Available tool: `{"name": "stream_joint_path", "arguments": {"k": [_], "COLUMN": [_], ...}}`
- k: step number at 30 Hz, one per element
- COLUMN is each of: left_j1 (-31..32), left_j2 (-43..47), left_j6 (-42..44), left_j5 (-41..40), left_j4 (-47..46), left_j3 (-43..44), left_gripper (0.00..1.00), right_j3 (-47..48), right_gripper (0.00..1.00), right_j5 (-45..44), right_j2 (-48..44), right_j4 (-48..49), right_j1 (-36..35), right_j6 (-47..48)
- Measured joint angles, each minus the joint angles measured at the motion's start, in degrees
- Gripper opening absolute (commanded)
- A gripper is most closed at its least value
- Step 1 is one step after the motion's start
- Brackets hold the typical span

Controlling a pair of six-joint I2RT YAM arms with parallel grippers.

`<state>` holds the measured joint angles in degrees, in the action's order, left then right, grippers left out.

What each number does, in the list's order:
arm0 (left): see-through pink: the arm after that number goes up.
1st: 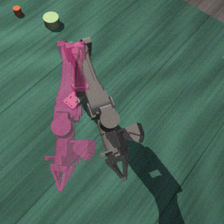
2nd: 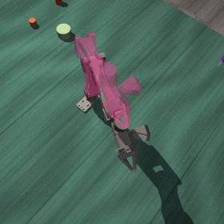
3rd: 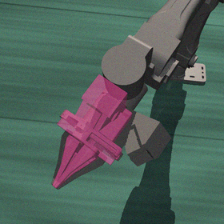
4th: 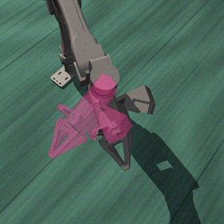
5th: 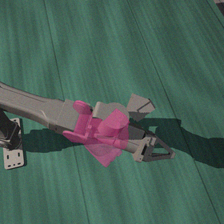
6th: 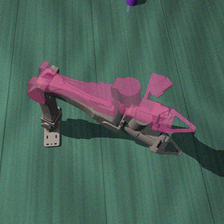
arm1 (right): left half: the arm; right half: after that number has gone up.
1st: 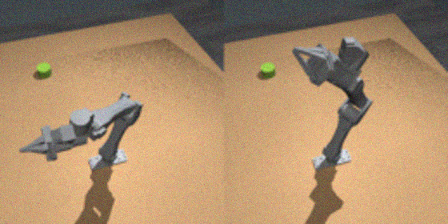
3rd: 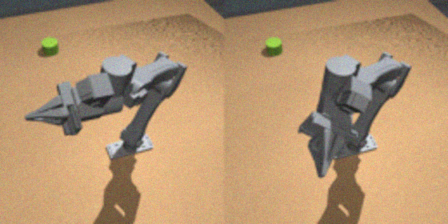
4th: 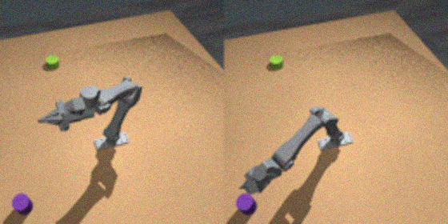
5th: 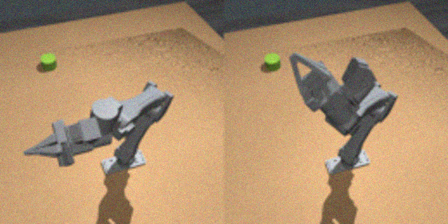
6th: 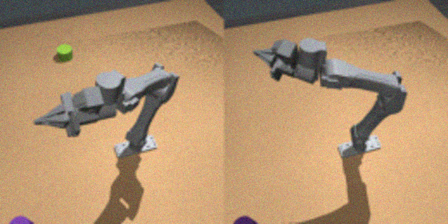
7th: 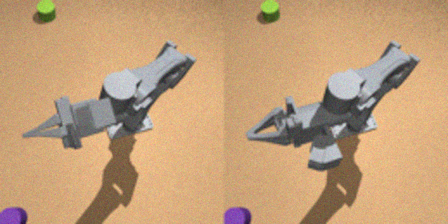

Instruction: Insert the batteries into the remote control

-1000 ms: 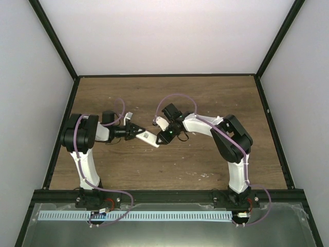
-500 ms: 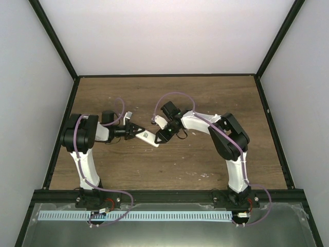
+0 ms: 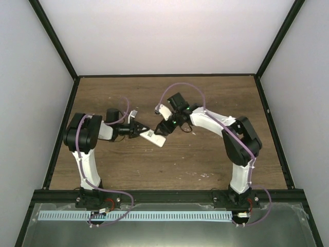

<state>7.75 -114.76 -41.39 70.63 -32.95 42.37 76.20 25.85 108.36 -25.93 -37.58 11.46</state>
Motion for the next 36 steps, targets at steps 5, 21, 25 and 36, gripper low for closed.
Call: {"name": "stream_joint_path", "arguments": {"k": [5,21,25,36], "left_j1": [1.0,8.0,8.3,10.9], "left_j2": [0.2,8.9,9.6,10.8], "left_j6": [-1.5,31.3,37.7,47.3], "left_j5": [1.5,7.5,8.0,8.5], "left_j4": [0.7,51.6,59.5,69.9], "left_j3": [3.2,22.9,23.1,25.9], "left_gripper": [0.0,0.0,0.0,0.0], "right_j3": [2.8,-0.7,-1.0,-2.5], "right_gripper": [0.7,0.67,0.66,0.56], "right_j5": [4.0,19.9,23.2,28.2], "right_j2": [-4.2,-10.3,-10.3,-9.8], "right_j4": [-2.5,-14.3,-15.3,-17.0], "right_j1": [5.7,8.0,8.0,8.0], "right_j6": [1.7,6.7,7.0,7.2]}}
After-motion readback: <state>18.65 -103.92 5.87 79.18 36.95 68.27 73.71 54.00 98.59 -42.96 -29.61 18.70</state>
